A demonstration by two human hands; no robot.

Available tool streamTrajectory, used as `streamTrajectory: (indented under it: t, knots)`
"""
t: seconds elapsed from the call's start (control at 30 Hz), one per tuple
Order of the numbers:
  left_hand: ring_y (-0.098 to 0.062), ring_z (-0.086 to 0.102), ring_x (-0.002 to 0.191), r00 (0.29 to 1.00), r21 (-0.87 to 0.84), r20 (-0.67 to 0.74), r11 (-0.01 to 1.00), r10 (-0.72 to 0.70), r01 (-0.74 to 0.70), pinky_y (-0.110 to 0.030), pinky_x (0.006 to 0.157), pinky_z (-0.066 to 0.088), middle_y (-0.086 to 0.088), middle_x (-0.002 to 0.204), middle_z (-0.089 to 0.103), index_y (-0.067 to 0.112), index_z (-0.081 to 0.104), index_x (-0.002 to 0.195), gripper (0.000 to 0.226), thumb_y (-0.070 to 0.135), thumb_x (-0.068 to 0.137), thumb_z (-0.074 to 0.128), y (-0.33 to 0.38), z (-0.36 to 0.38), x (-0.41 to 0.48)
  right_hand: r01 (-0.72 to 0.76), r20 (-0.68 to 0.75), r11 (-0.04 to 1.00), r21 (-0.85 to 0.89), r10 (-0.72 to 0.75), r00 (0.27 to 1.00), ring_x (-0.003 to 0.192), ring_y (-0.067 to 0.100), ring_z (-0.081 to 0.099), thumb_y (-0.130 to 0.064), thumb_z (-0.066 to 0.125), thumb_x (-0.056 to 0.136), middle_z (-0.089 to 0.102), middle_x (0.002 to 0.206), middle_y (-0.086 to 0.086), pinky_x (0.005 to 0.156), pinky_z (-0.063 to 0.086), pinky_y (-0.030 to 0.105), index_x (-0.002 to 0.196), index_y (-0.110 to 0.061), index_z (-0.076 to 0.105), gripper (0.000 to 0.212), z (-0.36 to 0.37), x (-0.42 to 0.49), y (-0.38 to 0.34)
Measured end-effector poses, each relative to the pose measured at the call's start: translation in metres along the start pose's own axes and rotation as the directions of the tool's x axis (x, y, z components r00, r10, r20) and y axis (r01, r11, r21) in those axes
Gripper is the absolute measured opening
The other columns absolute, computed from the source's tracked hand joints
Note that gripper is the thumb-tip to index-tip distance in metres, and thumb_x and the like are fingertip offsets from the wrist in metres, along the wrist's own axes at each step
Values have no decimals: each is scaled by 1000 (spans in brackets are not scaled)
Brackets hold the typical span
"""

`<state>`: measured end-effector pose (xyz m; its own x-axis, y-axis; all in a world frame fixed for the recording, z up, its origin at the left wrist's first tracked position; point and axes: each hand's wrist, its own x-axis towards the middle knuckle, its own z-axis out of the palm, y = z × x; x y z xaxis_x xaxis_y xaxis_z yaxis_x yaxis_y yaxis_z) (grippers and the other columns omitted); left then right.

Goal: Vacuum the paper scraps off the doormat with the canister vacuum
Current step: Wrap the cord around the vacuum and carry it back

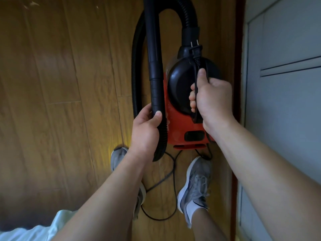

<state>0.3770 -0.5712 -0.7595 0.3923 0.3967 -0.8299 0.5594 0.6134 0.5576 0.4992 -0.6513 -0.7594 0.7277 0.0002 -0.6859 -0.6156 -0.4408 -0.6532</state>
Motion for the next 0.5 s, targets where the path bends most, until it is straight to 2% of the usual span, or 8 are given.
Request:
streamTrajectory:
  t: [0.17, 0.27, 0.5]
  knots:
    - [-29, 64, 82, 1000, -6, 14, 1000, -13, 13, -53, 84, 57, -11, 89, 68, 11, 65, 124, 26, 8, 104, 49, -8, 2, 10, 7, 2, 1000, 5, -7, 1000, 45, 15, 52, -43, 48, 103, 58, 52, -1, 43, 42, 28, 74, -12, 64, 46, 3, 11, 4]
    - [-26, 63, 78, 1000, 3, 19, 1000, -16, 16, -44, 77, 55, -9, 85, 68, 11, 65, 123, 25, 9, 104, 49, -13, 4, 16, 16, 0, 1000, -4, -16, 1000, 44, 14, 52, -43, 48, 104, 58, 51, -1, 43, 42, 27, 73, -12, 64, 46, 4, 16, 8]
    - [-24, 60, 78, 999, -28, 13, 999, -39, 39, -34, 68, 53, -6, 85, 65, 10, 64, 123, 24, 8, 103, 50, -20, 7, 25, 31, 4, 999, 8, -31, 999, 42, 14, 52, -43, 48, 104, 58, 50, -1, 44, 43, 28, 70, -14, 62, 47, 7, 19, 20]
